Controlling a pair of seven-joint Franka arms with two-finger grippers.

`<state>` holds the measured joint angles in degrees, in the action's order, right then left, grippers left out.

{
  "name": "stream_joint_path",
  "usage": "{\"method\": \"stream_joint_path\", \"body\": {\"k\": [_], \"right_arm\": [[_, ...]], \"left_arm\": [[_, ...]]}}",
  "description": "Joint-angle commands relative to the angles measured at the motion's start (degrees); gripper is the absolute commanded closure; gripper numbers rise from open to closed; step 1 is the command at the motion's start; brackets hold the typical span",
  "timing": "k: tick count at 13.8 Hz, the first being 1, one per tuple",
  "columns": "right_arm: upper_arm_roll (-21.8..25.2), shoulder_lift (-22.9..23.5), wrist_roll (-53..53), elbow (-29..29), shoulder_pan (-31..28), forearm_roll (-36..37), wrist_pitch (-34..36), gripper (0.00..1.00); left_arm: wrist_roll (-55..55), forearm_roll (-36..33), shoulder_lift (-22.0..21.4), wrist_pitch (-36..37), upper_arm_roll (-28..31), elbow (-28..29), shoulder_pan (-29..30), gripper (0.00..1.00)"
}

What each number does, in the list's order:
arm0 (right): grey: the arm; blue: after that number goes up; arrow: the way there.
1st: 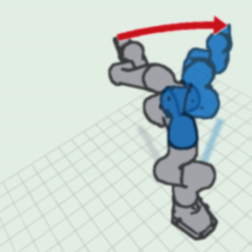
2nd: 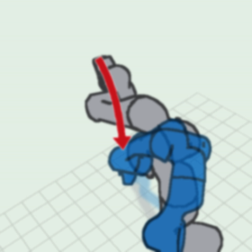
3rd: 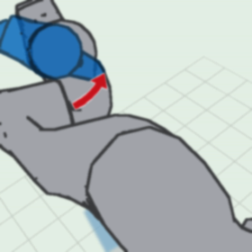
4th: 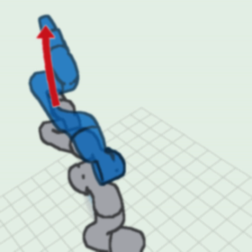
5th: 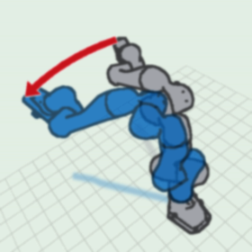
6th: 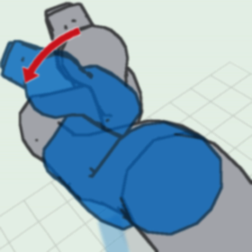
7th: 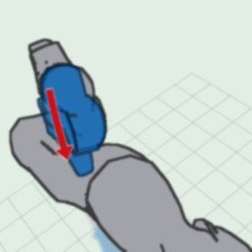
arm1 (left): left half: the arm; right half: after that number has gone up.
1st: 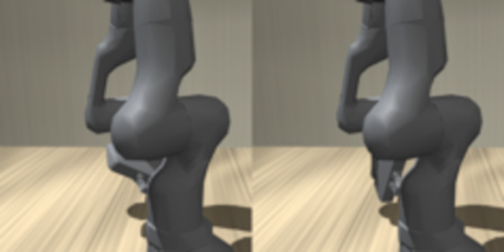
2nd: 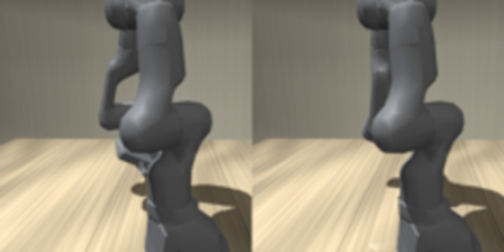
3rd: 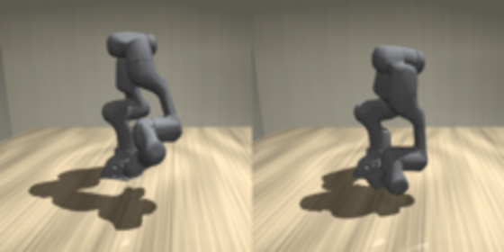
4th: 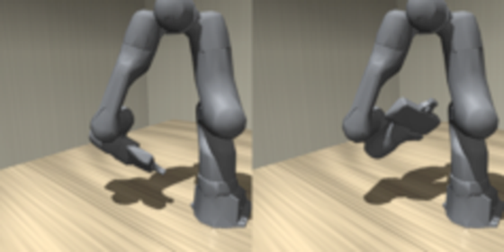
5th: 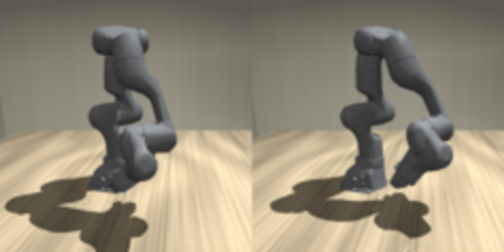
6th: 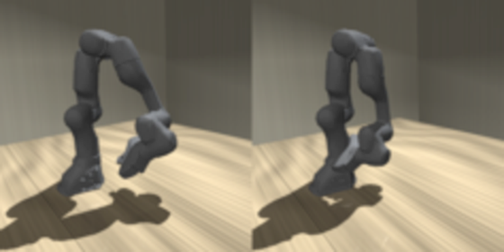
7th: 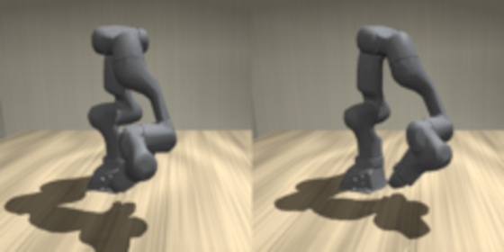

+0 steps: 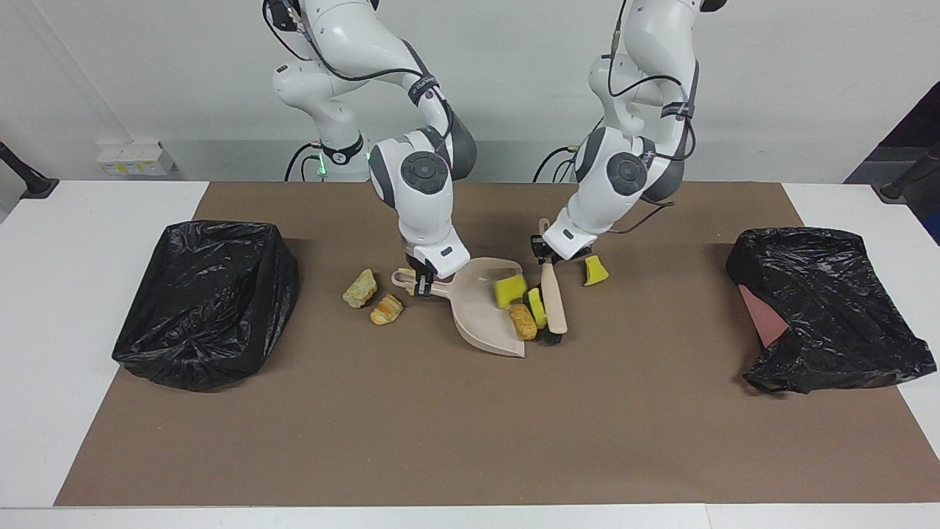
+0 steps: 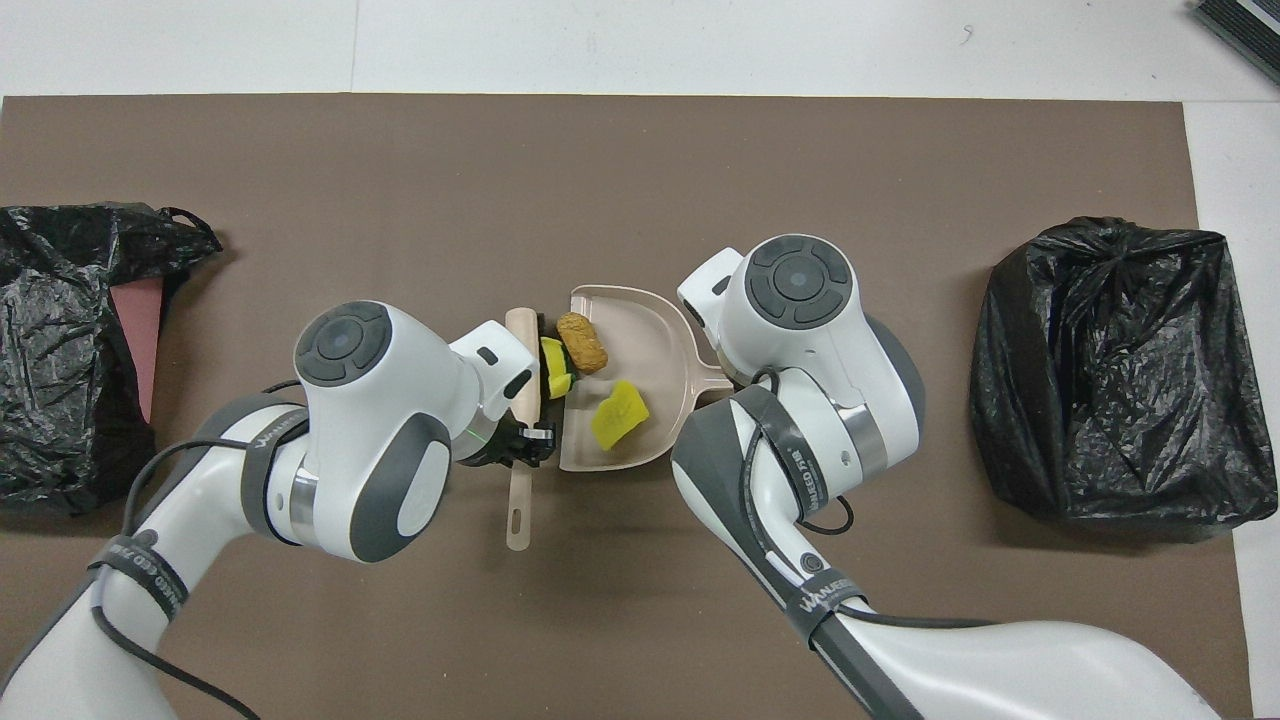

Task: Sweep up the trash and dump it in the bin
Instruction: 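Sweep the yellow sponges into the dustpan with the left gripper's brush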

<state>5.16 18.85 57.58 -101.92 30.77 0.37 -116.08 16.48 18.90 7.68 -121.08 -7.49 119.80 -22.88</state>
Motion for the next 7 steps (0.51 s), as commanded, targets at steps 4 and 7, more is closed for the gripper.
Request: {"method": "stream_joint_path", "body": {"k": [4, 7], "right_arm": [[-0.32, -1.53, -1.59, -2.85, -0.8, 0.68, -1.78, 1.0], [-0.32, -1.53, -1.59, -2.85, -0.8, 0.68, -1.87, 1.0]], "left_arm": [[7.68, 4.48, -1.44, -0.57, 0.99, -1.24, -6.92, 1.0], [7.86, 3.87, -5.65, 4.77, 1.6, -1.24, -3.16, 1.0]]}}
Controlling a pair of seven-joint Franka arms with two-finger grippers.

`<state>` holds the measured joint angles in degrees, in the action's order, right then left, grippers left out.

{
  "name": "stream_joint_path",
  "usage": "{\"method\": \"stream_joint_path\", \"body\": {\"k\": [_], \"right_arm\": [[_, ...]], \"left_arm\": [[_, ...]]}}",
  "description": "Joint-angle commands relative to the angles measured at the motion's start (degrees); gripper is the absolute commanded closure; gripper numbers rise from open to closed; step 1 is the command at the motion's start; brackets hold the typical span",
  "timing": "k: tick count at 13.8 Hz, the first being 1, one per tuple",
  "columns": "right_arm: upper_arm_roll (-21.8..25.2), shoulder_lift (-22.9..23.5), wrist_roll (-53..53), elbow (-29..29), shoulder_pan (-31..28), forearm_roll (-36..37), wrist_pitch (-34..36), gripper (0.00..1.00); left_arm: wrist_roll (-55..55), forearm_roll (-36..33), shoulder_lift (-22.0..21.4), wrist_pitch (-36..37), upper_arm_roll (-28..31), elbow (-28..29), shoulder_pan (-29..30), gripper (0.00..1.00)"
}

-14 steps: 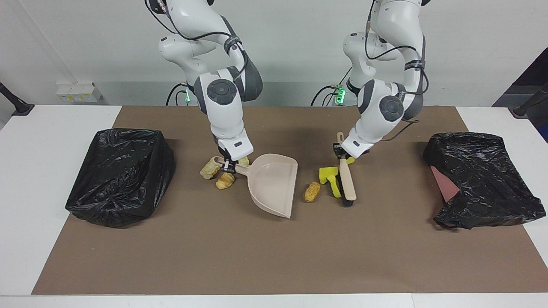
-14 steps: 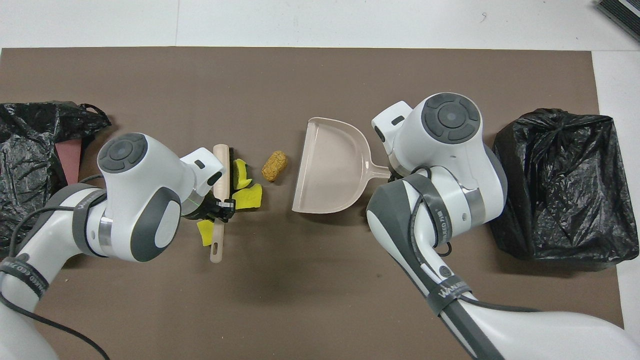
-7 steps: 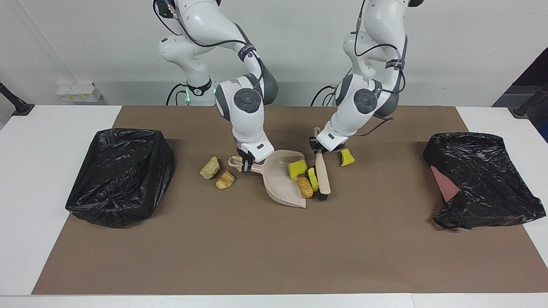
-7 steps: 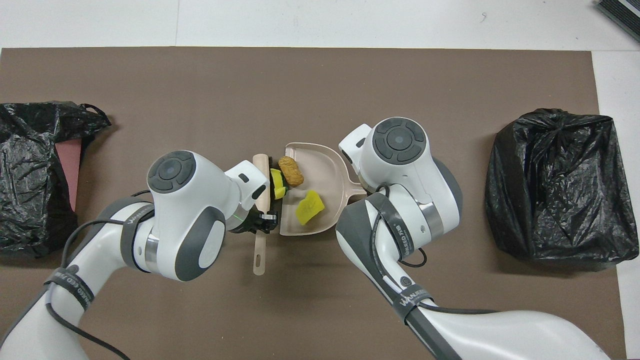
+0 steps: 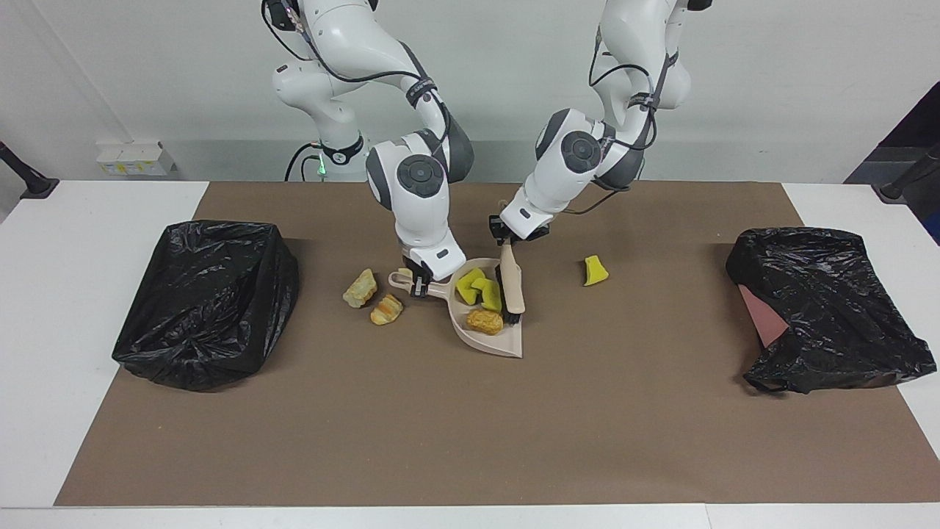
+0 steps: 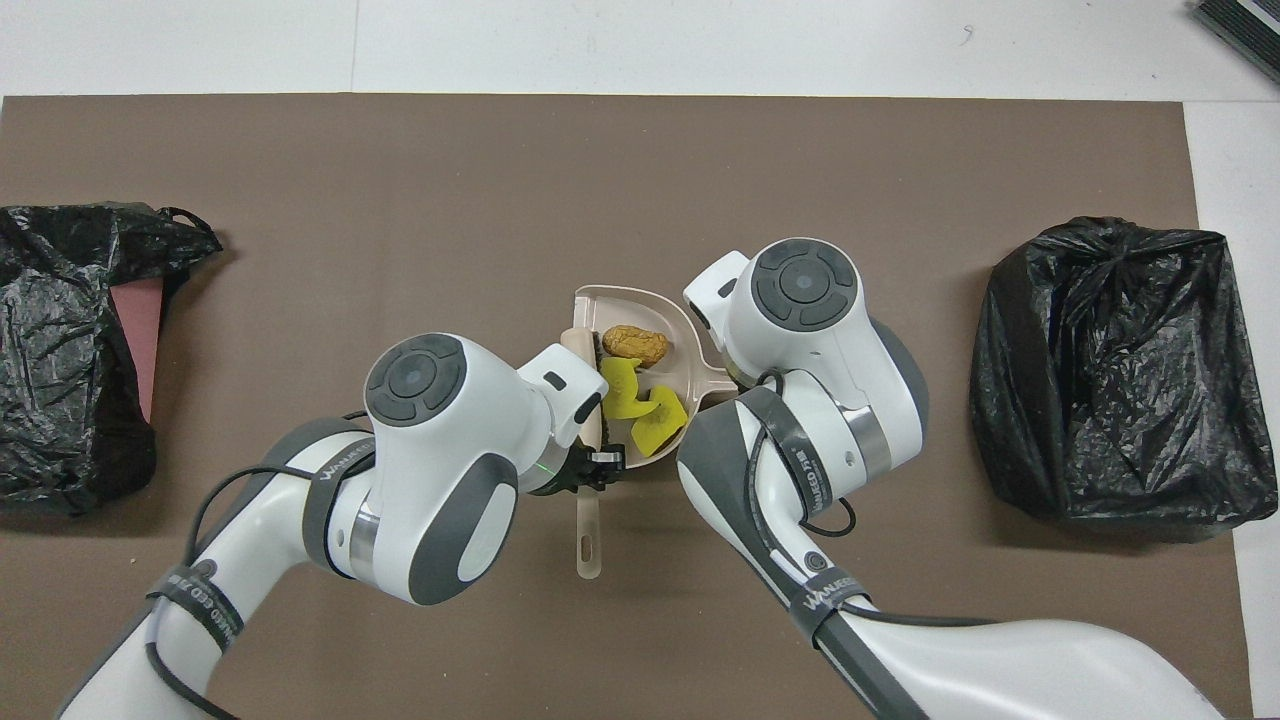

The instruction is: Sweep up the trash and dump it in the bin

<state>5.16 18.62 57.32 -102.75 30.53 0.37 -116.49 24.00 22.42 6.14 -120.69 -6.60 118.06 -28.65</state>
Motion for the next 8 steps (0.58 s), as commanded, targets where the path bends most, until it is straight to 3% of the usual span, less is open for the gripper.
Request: {"method": "stream_joint_path", "body": {"k": [1, 5, 8], "right_arm": [[-0.32, -1.22, -1.24, -2.01, -0.56, 0.68, -1.55, 1.0], [-0.32, -1.22, -1.24, -2.1, -0.56, 0.68, -1.81, 1.0], [-0.32, -1.22, -1.24, -2.1, -0.56, 0.68, -1.99, 1.0]], "left_arm": [[1.3, -1.05, -5.52, 6.93, 0.8, 0.5, 4.38, 1.0], [2.63, -10.19, -8.69, 15.02, 1.33, 0.94, 11.06, 1.0], [4.3, -14.06, -11.93, 16.36, 1.15, 5.75, 16.51, 1.0]]}}
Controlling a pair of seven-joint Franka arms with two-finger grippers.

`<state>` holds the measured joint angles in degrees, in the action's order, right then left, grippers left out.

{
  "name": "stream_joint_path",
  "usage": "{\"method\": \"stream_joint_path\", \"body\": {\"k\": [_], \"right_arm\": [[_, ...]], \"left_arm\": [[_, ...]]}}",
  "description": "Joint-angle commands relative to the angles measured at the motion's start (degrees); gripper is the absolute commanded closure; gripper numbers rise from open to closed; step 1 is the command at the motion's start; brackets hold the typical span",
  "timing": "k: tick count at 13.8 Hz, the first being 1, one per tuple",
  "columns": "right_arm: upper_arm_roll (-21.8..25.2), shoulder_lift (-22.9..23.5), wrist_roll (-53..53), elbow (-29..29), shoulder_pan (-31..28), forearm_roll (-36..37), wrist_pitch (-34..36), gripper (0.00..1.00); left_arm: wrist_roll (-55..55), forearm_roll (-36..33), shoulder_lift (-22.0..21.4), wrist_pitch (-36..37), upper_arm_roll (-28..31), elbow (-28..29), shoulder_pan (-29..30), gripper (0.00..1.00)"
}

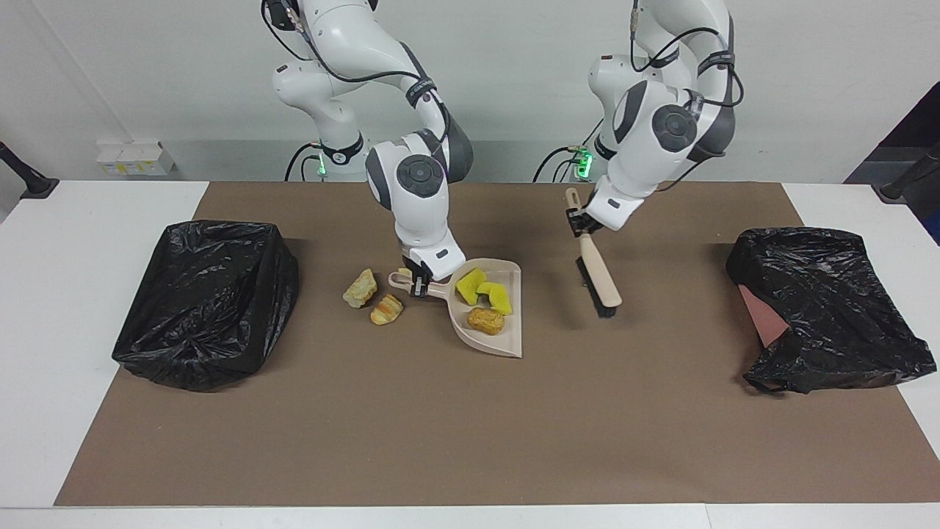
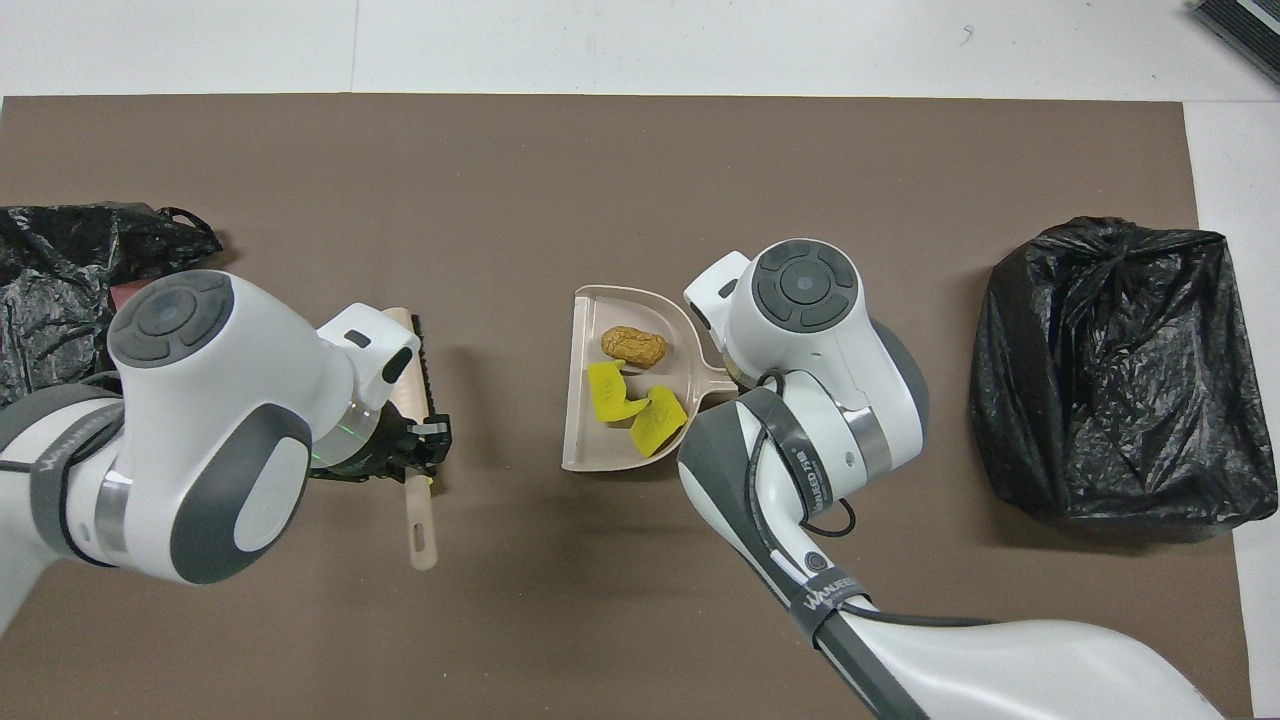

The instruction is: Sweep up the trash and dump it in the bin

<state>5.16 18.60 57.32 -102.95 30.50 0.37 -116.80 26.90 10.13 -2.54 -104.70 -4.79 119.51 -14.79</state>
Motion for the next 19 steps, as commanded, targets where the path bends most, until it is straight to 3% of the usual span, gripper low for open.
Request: {"method": "stream_joint_path", "body": {"k": [1, 4, 8, 11, 15, 19], "right_arm": [[-0.32, -0.85, -1.24, -1.99, -0.27, 0.68, -2.55, 1.0], [-0.32, -0.67, -2.56, -3.04, 0.53, 0.68, -5.11, 1.0], [-0.32, -0.67, -2.56, -3.22, 0.53, 0.68, -5.11, 1.0], [-0.32, -0.67, -2.56, -3.22, 0.53, 0.6, -5.11, 1.0], [-0.32, -0.67, -2.56, -3.13, 0.53, 0.68, -4.93, 1.0], [-0.32, -0.76, -2.56, -3.22, 0.53, 0.68, -4.67, 1.0]], "left_arm": [[1.13, -3.0, -4.91, -0.24, -0.66, 7.2, 3.97, 1.0], [1.83, -3.1, -10.28, -3.92, -0.75, 16.96, 5.3, 1.0], [8.84, -3.01, -9.51, -10.33, -1.19, 21.9, -0.04, 1.0], [12.03, -1.96, -5.21, -16.23, -1.19, 21.12, -5.06, 1.0], [11.33, 5.85, 0.77, -21.94, -1.19, 16.3, -9.98, 1.0], [9.14, 11.56, 3.59, -22.3, -1.54, 10.32, -15.86, 1.0]]}}
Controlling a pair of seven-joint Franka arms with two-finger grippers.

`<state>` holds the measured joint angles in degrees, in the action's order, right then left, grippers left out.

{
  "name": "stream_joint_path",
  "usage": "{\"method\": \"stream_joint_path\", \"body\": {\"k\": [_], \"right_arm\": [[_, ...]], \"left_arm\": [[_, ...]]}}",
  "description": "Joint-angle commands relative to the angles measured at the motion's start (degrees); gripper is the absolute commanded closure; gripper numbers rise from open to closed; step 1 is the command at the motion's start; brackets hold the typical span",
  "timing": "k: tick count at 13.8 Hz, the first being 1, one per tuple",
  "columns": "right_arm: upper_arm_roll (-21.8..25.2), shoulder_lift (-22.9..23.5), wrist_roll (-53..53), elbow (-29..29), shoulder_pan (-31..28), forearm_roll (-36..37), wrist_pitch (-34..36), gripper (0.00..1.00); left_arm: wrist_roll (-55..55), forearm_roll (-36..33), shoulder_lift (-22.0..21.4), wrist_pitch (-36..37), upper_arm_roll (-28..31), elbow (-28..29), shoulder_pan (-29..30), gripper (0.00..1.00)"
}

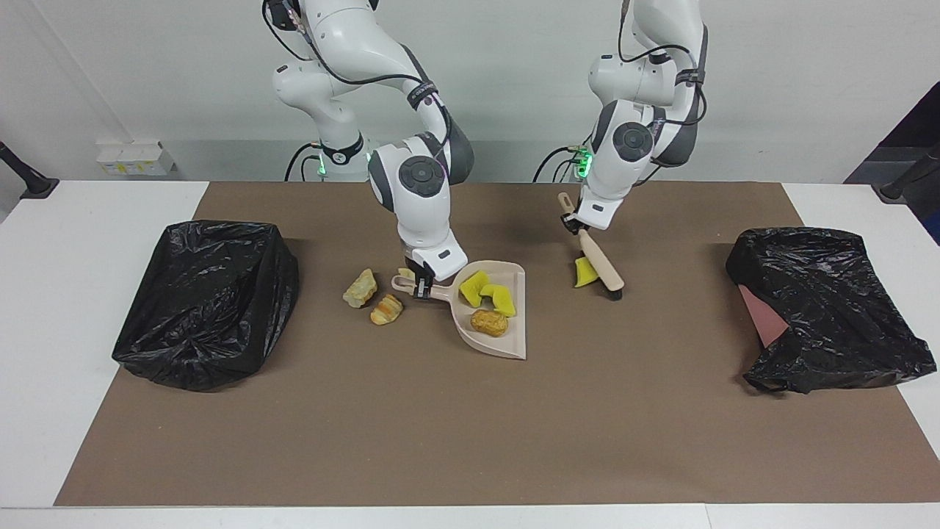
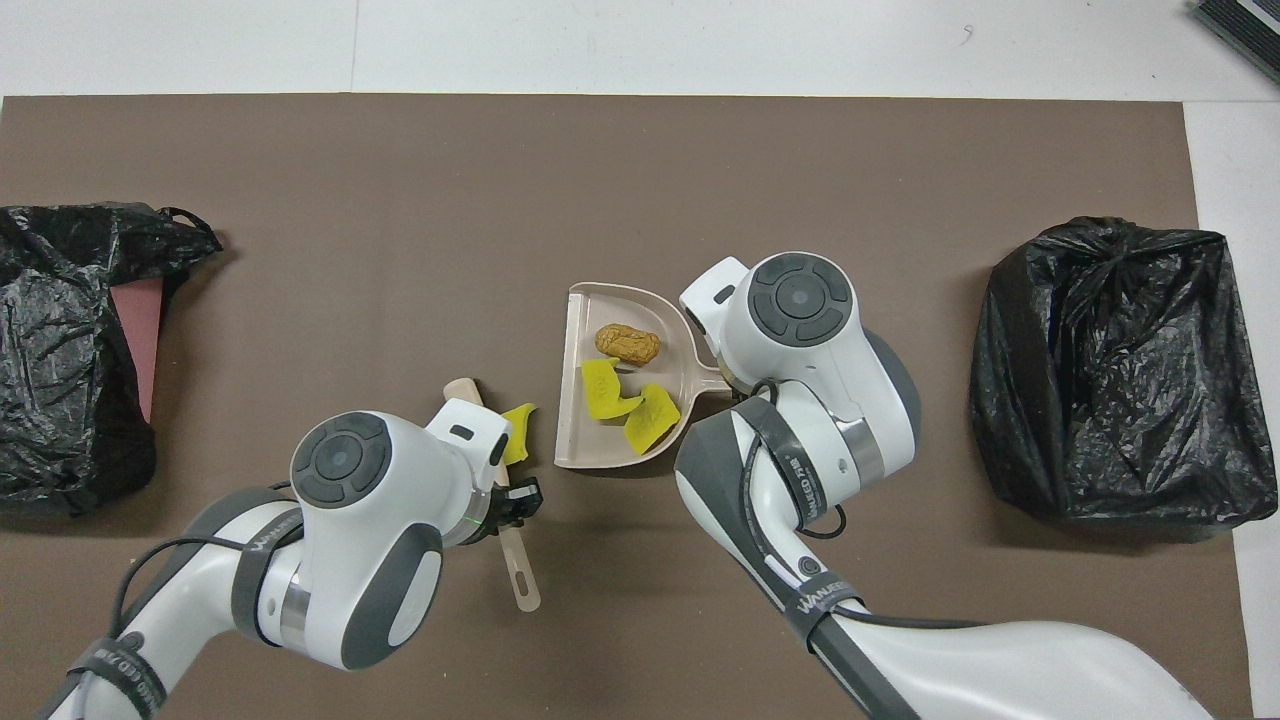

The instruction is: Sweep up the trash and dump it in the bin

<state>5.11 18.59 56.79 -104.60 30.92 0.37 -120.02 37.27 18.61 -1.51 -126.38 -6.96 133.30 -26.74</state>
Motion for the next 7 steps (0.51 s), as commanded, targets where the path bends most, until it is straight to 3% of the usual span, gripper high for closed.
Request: {"method": "stream_joint_path", "body": {"k": [1, 4, 7], "right_arm": [[-0.27, -0.66, -2.03, -1.57, 0.11, 0.68, -1.36, 1.0], [-0.27, -0.75, -2.03, -1.57, 0.11, 0.68, -1.27, 1.0], [-0.27, -0.75, -2.03, -1.4, -0.07, 0.59, -1.09, 1.0]], "left_arm": [[-3.59, 3.54, 2.65, -0.62, 0.63, -4.09, -4.98, 1.0], [-6.95, 6.27, 2.22, -1.68, 0.36, -4.01, -9.02, 1.0], [-6.69, 6.18, 2.13, -0.28, 0.71, -4.01, -8.33, 1.0]]}}
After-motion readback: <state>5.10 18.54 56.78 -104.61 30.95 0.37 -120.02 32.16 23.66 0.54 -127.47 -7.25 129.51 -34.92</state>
